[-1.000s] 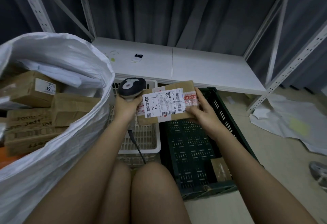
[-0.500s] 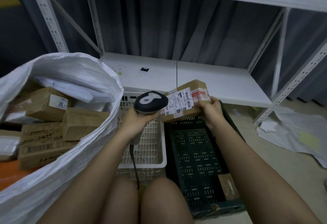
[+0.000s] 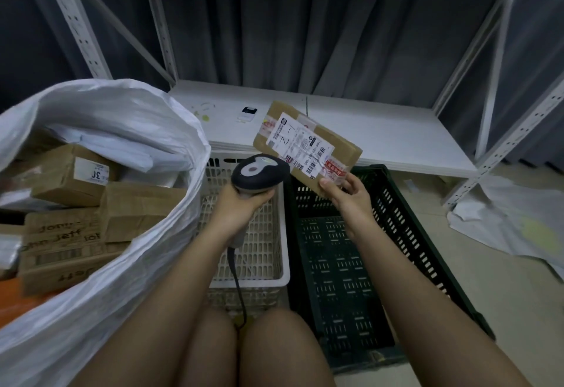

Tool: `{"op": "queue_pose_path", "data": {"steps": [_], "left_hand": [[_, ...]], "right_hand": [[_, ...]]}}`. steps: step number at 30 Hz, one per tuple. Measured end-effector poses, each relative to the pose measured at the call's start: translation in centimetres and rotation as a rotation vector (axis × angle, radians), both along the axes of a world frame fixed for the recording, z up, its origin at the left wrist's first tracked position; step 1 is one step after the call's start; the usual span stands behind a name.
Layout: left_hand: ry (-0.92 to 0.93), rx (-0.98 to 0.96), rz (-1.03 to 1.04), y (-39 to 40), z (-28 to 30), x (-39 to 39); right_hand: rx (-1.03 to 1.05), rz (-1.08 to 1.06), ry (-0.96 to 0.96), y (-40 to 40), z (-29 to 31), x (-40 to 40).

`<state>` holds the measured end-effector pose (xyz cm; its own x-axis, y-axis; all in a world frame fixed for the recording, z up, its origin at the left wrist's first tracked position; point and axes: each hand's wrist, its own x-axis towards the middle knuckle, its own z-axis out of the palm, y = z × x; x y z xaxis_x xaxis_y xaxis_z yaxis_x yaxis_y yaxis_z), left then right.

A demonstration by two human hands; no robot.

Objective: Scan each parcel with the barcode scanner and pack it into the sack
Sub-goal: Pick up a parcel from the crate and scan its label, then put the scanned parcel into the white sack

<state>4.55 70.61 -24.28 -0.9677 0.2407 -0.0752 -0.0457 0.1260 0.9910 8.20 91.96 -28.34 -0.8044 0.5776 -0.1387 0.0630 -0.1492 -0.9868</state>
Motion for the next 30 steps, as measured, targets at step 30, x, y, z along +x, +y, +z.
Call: {"op": "queue_pose_path", "data": {"steps": [30], "left_hand": [[0.086,-0.013,-0.076,-0.6,1.1,1.1]], "right_hand": [[0.021,0.062,0.027,-0.2,2.3,1.2]]}}
